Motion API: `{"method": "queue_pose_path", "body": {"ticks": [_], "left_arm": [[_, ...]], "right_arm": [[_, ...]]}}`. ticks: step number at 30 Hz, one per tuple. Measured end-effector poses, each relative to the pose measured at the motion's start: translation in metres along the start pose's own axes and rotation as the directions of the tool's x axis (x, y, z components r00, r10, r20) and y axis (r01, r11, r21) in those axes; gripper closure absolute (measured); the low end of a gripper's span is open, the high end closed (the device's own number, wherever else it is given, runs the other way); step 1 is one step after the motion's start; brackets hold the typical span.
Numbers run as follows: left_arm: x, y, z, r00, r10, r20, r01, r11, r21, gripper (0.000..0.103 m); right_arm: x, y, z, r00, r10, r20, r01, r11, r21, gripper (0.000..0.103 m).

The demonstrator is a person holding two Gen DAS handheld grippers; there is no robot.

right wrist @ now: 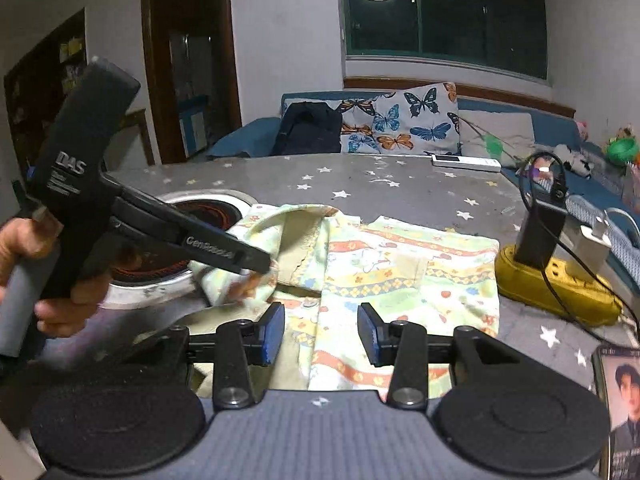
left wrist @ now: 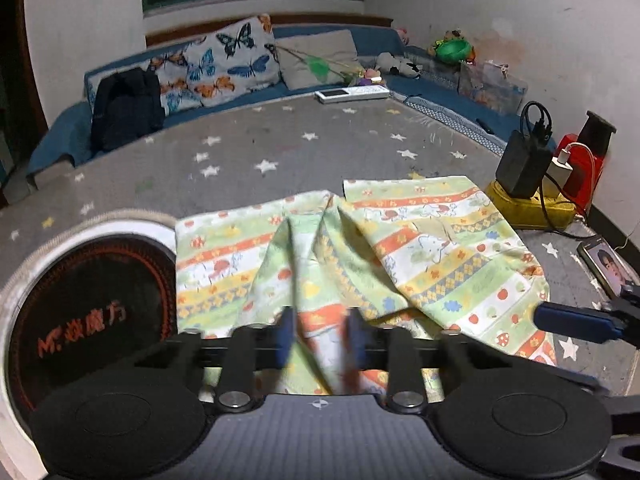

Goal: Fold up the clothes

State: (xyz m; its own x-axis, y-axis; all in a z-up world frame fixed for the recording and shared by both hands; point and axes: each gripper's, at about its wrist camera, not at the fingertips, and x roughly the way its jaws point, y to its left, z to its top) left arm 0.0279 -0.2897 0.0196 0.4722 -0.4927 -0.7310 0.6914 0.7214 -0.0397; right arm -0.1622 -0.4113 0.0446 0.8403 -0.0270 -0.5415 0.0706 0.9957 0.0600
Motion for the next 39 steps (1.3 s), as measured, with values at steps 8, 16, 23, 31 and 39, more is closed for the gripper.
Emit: {"method": "queue_pose_path", "body": {"ticks": [8,16,23,31,39], "left_arm": [[-0.018,0.008,-0.012,0.996,0.075,0.052,-0.076,0.997,0.011,0.094],[-0.055,0.031,-0.040,0.988,0.129,0.086,-0.127,0.992,-0.024,0.094],[-0.092,0.045,-0.064,0.983,0.141,0.118,-0.134,0.989,-0.070,0.094],[-0.116,0.054,-0.087,0.981,0.156,0.116,-0.148,0.987,-0.069,0.094],[-0.119,0.040,-0.092,0.969,0.185,0.162,-0.192,0.981,0.031,0.076]], "right_arm": [[0.036,-0.001,0.001,0.996,-0.047,-0.070,0.046,0.999,-0.003,0.061],[0.053,0.010,-0.004,0.994,-0.066,-0.084,0.066,0.998,-0.005,0.061],[0.055,0.019,-0.004,0.993,-0.068,-0.097,0.069,0.998,0.007,0.061],[0.040,0.036,0.000,0.997,-0.075,-0.007,0.075,0.997,-0.013,0.059],[0.036,0.045,0.010,0.997,-0.066,0.031,0.068,0.996,-0.058,0.052]]}}
